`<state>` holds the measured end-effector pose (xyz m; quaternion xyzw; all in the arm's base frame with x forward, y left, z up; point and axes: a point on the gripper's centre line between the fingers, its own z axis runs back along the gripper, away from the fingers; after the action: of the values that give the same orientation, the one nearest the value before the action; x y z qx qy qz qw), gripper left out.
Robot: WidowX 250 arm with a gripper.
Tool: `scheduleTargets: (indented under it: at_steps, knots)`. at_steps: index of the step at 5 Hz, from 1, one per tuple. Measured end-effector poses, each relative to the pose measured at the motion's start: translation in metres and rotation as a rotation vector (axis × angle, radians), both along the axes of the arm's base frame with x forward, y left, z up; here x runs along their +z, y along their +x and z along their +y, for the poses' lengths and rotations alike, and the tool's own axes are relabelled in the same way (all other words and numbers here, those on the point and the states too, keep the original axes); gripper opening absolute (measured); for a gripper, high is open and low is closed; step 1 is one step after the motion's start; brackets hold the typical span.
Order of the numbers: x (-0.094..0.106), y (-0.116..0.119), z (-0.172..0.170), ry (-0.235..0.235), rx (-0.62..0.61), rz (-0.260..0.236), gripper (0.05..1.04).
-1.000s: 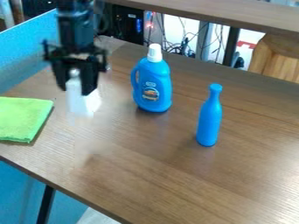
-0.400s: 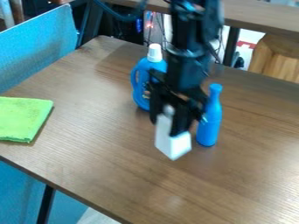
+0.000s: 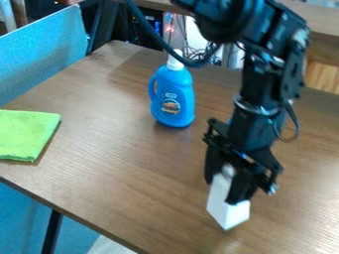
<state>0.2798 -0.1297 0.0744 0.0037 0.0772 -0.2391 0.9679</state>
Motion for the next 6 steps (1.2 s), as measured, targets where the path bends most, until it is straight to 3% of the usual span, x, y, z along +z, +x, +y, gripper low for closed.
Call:
scheduleTargets:
  at_steps: [1,2,3,4,6]
  knots:
    - [-0.012,0.003,-0.01,0.022,-0.041,-0.004,0.635]
    - [-0.014,0.004,-0.006,0.056,-0.019,-0.067,0.634]
    - [-0.014,0.001,-0.003,0.089,-0.007,-0.084,0.703]
    - [-0.008,-0.009,0.004,0.108,0.021,-0.085,0.977]
    - [0.046,-0.026,0.015,-0.017,0.055,-0.233,1.004]
